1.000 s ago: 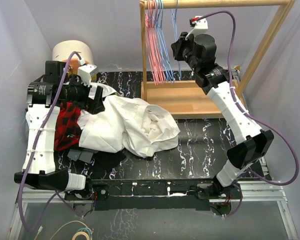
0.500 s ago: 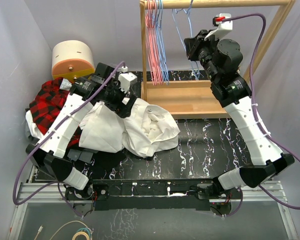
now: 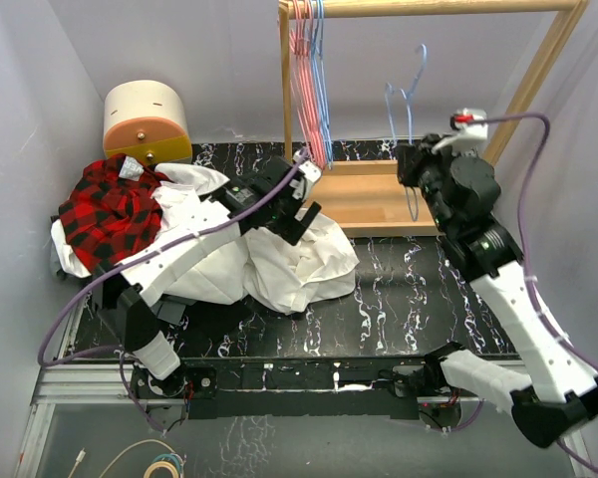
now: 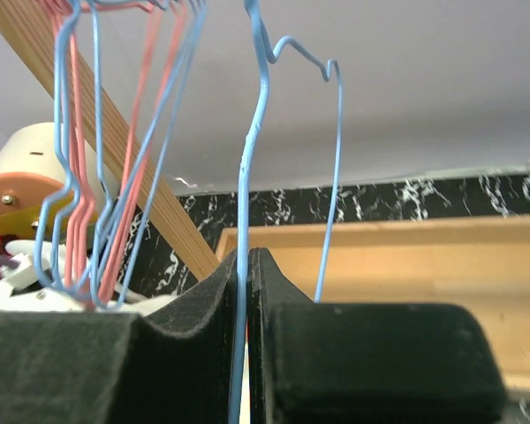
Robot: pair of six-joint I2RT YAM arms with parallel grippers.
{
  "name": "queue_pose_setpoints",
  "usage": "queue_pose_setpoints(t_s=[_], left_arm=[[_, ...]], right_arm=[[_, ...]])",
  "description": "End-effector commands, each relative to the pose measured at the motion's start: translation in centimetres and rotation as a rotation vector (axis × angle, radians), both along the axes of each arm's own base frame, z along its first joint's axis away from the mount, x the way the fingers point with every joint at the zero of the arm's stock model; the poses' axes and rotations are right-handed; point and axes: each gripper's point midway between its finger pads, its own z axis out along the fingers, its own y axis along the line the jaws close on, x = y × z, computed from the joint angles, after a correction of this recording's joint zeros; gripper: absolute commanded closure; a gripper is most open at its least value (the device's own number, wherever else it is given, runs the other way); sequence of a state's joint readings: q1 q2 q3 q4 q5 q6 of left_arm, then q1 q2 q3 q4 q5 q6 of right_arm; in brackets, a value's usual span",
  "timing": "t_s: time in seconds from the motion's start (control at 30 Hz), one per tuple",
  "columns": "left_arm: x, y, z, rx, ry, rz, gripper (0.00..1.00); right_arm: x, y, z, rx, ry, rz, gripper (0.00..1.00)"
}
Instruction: Place the shirt on the hanger
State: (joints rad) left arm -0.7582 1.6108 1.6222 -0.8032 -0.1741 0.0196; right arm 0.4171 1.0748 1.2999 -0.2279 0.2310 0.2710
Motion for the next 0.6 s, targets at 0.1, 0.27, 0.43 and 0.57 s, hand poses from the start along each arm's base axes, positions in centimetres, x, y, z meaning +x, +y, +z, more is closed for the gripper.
queue_pose_setpoints(t_s=[0.1, 0.27, 0.43, 0.57], left_arm=[[2.8, -1.1, -1.9, 0.061, -0.149, 0.154, 0.19], [2.2, -0.7, -3.4, 0.113, -0.165, 0.144, 0.2], [1.8, -0.3, -4.9, 0.137, -0.154, 0.14, 0.24], [1.5, -0.5, -5.9, 0.145, -0.131, 0.122, 0.35]], right_arm=[[-5.9, -4.5, 1.5, 0.151, -0.123, -0.107, 0.92], [-7.6, -5.1, 0.0, 0.171, -0.115, -0.104, 0.92], [-8.3, -5.1, -1.9, 0.197, -0.081, -0.092, 0.92], [-9.0, -4.8, -3.3, 0.227, -0.034, -0.068, 0.92]])
